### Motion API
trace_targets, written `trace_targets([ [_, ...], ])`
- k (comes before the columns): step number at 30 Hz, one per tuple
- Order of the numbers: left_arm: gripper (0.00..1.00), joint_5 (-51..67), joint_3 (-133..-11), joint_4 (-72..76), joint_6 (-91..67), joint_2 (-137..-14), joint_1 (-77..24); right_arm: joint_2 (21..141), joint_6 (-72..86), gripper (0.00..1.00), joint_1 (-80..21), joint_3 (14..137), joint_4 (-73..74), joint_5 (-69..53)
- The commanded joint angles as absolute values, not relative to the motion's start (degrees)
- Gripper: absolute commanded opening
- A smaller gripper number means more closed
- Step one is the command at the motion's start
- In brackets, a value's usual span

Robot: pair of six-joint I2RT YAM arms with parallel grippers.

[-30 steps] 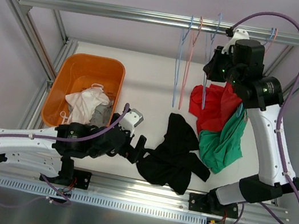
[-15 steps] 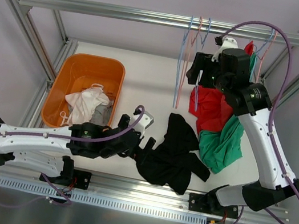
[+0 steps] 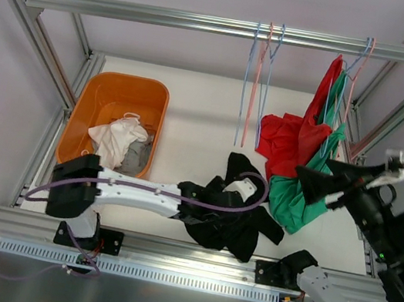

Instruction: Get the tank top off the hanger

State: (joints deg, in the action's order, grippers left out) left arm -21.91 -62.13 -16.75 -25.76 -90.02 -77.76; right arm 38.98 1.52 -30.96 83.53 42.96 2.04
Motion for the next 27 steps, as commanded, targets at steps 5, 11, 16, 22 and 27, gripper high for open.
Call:
trace_targets([
  [5, 0.99, -22.58, -72.59, -11.51, -23.64, -107.3, -74.71, 25.78, 4.04, 0.99, -31.2, 75.69, 45.35, -14.94],
  [11, 0.95, -21.98, -74.45, -11.34, -26.18, -114.6, -74.36, 19.0, 6.32, 1.0, -31.2, 73.83, 46.93, -16.26],
  [16, 0.16, -21.0, -70.06, -11.34, -30.23, -112.51, -74.35, 16.44, 7.21, 1.0, -31.11, 73.65, 46.85, -17.93],
  [22, 0.0, -30.63, -59.78, -15.1, -34.45, -94.86, -76.28, 14.6, 6.77, 1.0, -31.2, 72.87, 46.85, -18.9],
  [27, 0.0, -43.31, -59.23, -29.24, -40.95, -76.42, -77.52, 13.89, 6.85, 0.99, -31.2, 71.55, 46.85, -17.93],
])
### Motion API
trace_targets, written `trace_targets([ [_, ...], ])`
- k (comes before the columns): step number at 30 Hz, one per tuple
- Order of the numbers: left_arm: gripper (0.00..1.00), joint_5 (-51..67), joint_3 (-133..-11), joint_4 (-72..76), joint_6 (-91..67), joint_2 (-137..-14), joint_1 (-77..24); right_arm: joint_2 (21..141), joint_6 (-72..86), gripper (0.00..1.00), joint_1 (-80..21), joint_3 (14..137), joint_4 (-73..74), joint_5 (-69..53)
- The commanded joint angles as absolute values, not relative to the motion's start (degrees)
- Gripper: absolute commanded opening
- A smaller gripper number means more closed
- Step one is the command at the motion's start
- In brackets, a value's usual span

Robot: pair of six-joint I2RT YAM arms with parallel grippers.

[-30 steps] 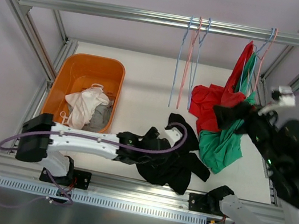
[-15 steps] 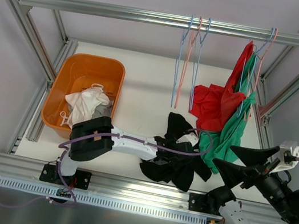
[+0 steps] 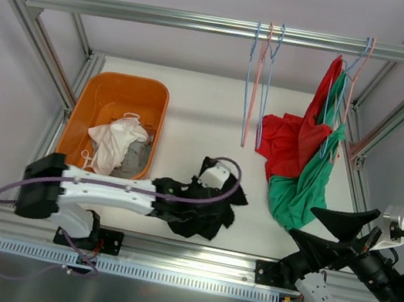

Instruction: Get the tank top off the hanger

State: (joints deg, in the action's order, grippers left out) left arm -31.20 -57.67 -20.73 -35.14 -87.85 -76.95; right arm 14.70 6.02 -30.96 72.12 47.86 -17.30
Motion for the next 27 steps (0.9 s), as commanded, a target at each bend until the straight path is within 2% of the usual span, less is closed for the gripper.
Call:
trace_targets([
  [1, 0.0, -44.9, -59.67, -32.83, -41.04, -74.29, -77.52, 13.89, 6.77, 0.99, -31.2, 71.37, 46.67, -17.84],
  [9, 0.0, -53.69, -72.93, -41.3, -29.98, -61.27, -74.63, 13.88, 6.77, 0.99, -31.2, 71.01, 45.62, -16.17],
  [16, 0.0, -53.88, -91.37, -44.03, -17.77, -60.03, -64.44, 14.41, 6.77, 0.99, -31.2, 70.23, 45.7, -15.56],
  [19, 0.0, -53.61, -95.44, -44.3, -13.37, -61.17, -59.17, 14.5, 6.77, 0.99, -31.2, 69.79, 45.62, -14.94],
  [22, 0.0, -52.92, -96.24, -44.21, -10.73, -62.22, -51.26, 14.76, 7.12, 1.0, -31.2, 69.7, 45.35, -14.94],
  [27, 0.0, -35.62, -91.68, -44.12, -13.0, -62.92, -31.0, 15.82, 7.12, 1.0, -31.2, 69.7, 44.65, -14.15],
])
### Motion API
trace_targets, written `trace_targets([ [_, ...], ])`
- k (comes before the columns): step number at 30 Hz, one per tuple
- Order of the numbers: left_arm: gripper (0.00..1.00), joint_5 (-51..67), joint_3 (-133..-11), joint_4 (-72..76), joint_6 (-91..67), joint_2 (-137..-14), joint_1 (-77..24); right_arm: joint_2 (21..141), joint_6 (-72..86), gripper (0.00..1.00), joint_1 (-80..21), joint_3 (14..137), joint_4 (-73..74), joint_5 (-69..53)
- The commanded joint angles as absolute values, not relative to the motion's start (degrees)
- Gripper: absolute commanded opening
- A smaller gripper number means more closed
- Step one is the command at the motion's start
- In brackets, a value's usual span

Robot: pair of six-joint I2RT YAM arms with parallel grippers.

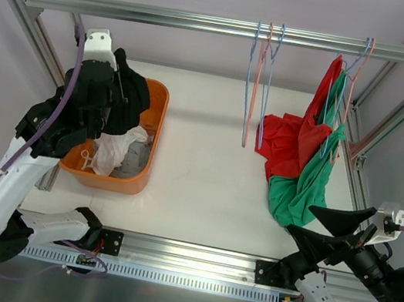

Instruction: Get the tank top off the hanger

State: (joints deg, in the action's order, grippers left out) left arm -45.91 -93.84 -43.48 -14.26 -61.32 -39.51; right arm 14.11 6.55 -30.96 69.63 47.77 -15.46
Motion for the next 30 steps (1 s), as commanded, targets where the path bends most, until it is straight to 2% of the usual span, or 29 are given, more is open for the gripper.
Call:
trace_targets([
  [1, 0.0, -32.55, -89.93, -44.03, -13.7, -63.36, -28.15, 16.26, 6.95, 1.0, -31.2, 69.78, 44.56, -13.89],
  [7, 0.01, -14.35, -84.65, -45.26, -19.07, -71.36, -14.7, 23.98, 4.22, 0.99, -31.2, 73.91, 44.74, -9.06],
  [8, 0.14, -13.98, -83.77, -45.35, -20.73, -71.72, -14.24, 25.04, 4.04, 0.99, -31.11, 74.87, 44.65, -8.1],
  [9, 0.36, -14.41, -82.98, -45.35, -21.26, -71.81, -14.06, 27.22, 3.26, 0.99, -31.11, 75.84, 44.74, -6.26],
  [10, 0.73, -15.46, -82.01, -45.35, -21.79, -71.55, -14.15, 28.38, 2.64, 0.99, -31.2, 77.68, 44.74, -5.46],
  [11, 0.99, -15.56, -81.92, -45.44, -21.97, -71.28, -14.06, 29.52, 2.03, 1.0, -31.11, 78.65, 44.82, -3.1],
  [16, 0.99, -14.86, -86.99, -49.21, -21.36, -66.02, -13.97, 42.32, -4.39, 1.0, -31.2, 87.78, 50.26, 9.64],
  [17, 0.99, -12.33, -87.71, -49.83, -20.75, -64.61, -13.97, 44.63, -5.44, 1.0, -31.2, 91.81, 51.49, 14.71],
  [22, 0.99, 3.57, -81.07, -50.27, -17.15, -50.73, -14.06, 58.07, -13.08, 0.99, -28.93, 106.32, 58.79, 21.7],
  [26, 0.99, 12.03, -69.72, -50.19, -16.61, -37.22, -14.06, 67.82, -15.55, 0.83, -19.97, 116.87, 60.12, 17.68],
  [30, 0.99, 15.91, -60.41, -49.57, -15.56, -28.4, -13.98, 73.46, -16.96, 0.7, -14.6, 120.93, 60.12, 15.39],
])
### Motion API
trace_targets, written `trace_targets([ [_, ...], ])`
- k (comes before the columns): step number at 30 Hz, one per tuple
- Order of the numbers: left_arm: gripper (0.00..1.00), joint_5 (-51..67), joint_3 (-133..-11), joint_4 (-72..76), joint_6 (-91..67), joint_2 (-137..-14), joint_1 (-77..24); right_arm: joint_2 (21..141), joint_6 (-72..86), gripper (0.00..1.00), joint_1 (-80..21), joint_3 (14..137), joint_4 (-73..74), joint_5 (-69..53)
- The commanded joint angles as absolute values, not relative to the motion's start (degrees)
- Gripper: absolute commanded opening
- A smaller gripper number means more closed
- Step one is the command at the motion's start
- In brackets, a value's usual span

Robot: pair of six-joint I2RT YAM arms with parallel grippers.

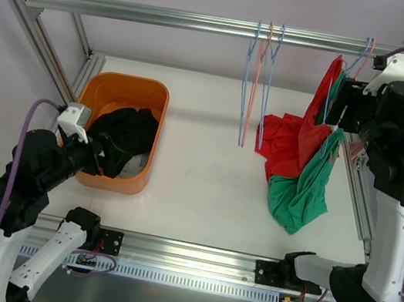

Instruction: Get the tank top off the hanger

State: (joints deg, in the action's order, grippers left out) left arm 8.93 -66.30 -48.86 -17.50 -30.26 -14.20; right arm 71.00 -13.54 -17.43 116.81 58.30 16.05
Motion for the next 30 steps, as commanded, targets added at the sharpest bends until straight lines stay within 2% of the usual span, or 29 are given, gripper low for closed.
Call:
trace_targets([
  [1, 0.99, 15.47, -59.25, -49.22, -14.95, -27.0, -14.06, 74.43, -16.96, 0.68, -14.15, 121.37, 60.12, 14.95],
  [7, 0.99, 8.89, -54.06, -47.29, -17.57, -20.83, -14.15, 79.09, -17.75, 0.52, -13.1, 121.47, 58.28, 12.92],
  [22, 0.99, 12.92, -51.68, -46.14, -19.34, -23.2, -14.06, 81.56, -15.73, 0.42, -12.13, 112.59, 51.68, 15.11],
  [28, 0.99, 13.09, -51.68, -45.97, -19.34, -22.85, -14.15, 80.86, -13.01, 0.26, -11.95, 109.6, 48.17, 13.98],
  [29, 0.99, 13.1, -51.59, -46.05, -19.34, -22.76, -14.15, 80.69, -12.57, 0.17, -11.87, 109.34, 47.21, 13.8],
  [30, 0.99, 13.1, -51.68, -45.97, -19.34, -22.76, -14.15, 80.42, -11.61, 0.16, -11.95, 109.07, 46.68, 13.45],
])
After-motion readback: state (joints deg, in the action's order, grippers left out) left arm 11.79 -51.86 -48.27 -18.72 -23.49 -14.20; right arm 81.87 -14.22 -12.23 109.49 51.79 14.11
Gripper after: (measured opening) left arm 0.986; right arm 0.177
